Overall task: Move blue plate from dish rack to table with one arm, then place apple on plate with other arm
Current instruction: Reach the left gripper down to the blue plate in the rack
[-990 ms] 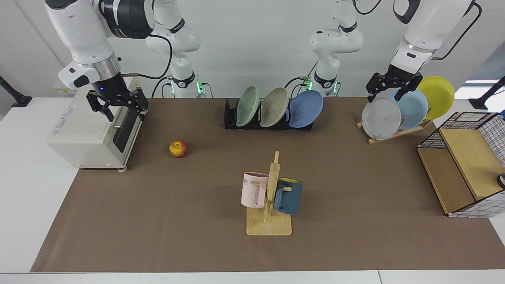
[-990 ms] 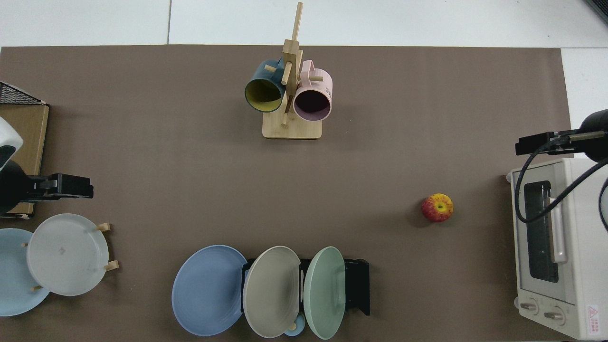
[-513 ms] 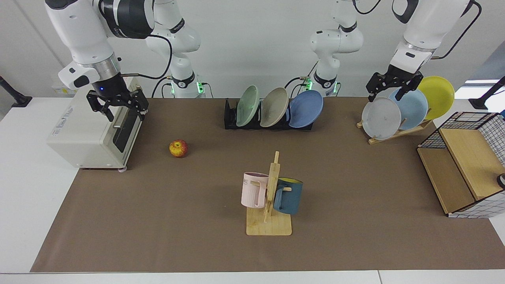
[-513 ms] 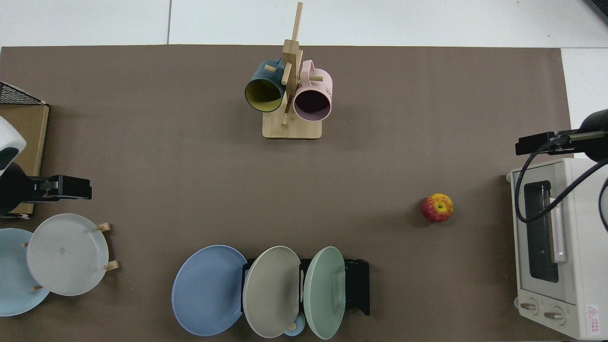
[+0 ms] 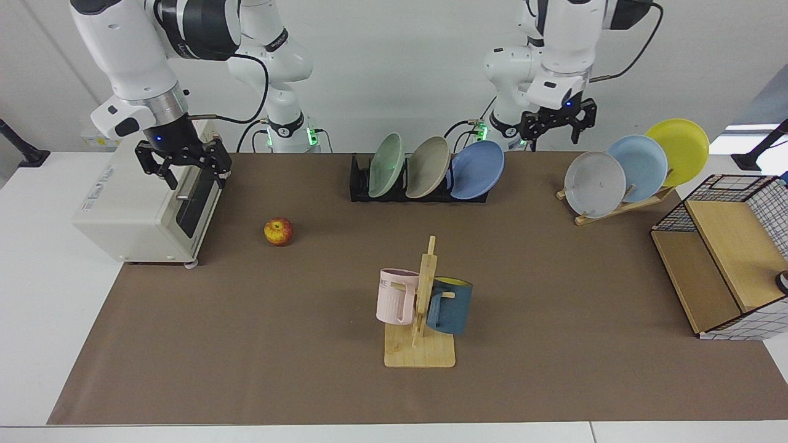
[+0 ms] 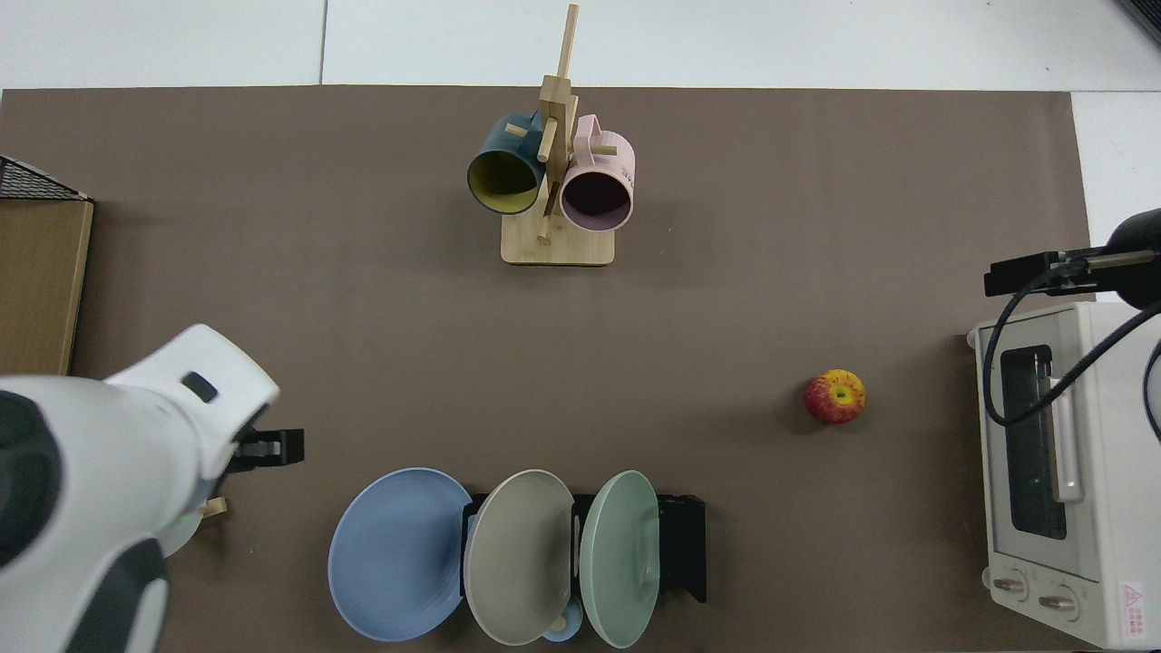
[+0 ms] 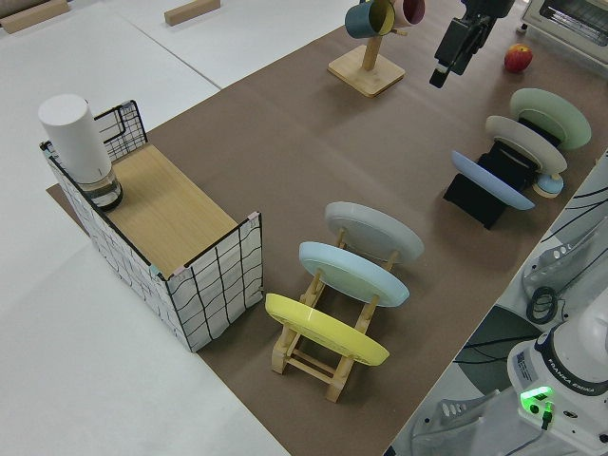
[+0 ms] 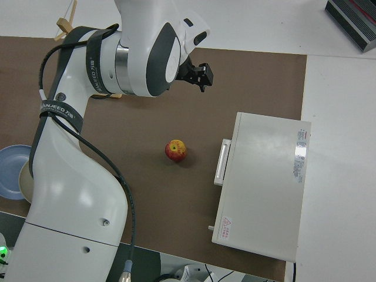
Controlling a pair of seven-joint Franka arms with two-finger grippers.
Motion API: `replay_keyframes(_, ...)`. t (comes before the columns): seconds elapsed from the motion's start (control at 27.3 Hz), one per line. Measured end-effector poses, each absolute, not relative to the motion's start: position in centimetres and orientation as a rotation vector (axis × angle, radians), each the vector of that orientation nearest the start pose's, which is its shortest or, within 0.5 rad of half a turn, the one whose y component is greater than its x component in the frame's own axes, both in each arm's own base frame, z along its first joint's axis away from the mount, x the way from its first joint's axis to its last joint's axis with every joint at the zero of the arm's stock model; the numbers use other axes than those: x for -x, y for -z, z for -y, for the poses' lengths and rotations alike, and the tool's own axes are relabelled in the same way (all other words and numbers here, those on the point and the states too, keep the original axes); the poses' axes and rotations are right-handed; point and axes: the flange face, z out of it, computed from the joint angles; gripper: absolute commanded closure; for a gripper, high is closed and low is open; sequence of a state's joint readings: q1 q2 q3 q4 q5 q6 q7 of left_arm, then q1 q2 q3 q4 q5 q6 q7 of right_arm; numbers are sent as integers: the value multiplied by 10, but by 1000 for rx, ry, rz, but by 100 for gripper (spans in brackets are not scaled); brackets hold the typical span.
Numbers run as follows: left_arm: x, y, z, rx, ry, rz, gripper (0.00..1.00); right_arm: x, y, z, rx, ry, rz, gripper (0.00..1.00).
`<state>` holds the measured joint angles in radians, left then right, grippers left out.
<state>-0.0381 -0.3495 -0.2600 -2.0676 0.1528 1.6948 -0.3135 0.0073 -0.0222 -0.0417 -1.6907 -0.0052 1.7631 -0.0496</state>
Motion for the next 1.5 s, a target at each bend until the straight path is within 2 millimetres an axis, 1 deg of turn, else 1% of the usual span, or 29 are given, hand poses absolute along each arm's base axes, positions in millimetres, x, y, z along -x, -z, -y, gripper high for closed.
replay_keyframes(0.11,-405,-539,162,2858,90,49,6,-563,-597,20,3146,149,25,0)
replay_keyframes(0.18,-389,-518,176,2835,103,64,7,-563,-597,20,3146,149,25,0)
replay_keyframes(0.22,-382,-510,180,2825,106,68,8,-563,-597,20,3146,148,25,0)
replay_keyframes(0.4,-357,-481,184,2798,108,59,6,-563,-597,20,3146,149,25,0)
replay_keyframes(0.55,-349,-461,183,2811,151,71,6,-563,-597,20,3146,149,25,0)
replay_keyframes(0.7,-348,-450,176,2826,149,81,6,-563,-597,20,3146,149,25,0)
replay_keyframes(0.92,-347,-441,170,2862,102,62,6,-563,-597,20,3146,149,25,0)
replay_keyframes(1.1,-345,-430,167,2871,87,47,6,-563,-597,20,3146,149,25,0)
replay_keyframes(1.21,-344,-421,167,2882,60,44,8,-563,-597,20,3146,149,25,0)
replay_keyframes(1.36,-344,-414,168,2894,31,24,8,-563,-597,20,3146,149,25,0)
replay_keyframes(1.39,-344,-414,168,2895,26,18,9,-563,-597,20,3146,149,25,0)
replay_keyframes(1.5,-344,-412,169,2907,11,12,21,-563,-597,20,3146,149,25,0)
